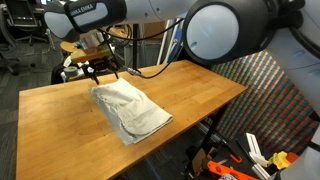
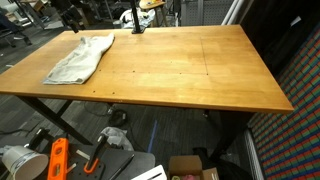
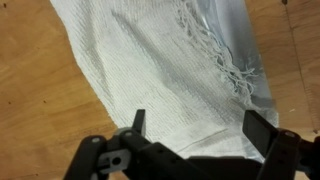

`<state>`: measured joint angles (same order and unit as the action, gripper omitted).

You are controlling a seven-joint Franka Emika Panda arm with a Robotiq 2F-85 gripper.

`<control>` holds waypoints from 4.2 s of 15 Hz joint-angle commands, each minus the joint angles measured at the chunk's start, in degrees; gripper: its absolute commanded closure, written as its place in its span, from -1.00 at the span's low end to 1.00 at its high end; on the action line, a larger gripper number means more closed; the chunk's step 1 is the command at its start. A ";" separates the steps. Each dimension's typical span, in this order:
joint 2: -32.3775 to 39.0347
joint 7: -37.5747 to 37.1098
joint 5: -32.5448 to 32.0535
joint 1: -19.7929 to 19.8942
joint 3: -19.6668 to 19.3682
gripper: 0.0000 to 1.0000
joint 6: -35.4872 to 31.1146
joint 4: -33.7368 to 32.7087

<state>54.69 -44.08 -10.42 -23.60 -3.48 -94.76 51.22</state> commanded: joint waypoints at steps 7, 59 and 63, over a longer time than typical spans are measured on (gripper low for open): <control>13.26 -18.28 5.69 4.84 -0.11 -1.00 10.22 -22.81; 18.43 -40.66 6.98 13.33 -0.85 -1.00 6.04 -23.39; 18.53 -38.31 7.02 13.42 -0.57 -1.00 7.69 -23.91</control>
<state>72.82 -84.27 -4.05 -10.74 -4.72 -89.30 29.34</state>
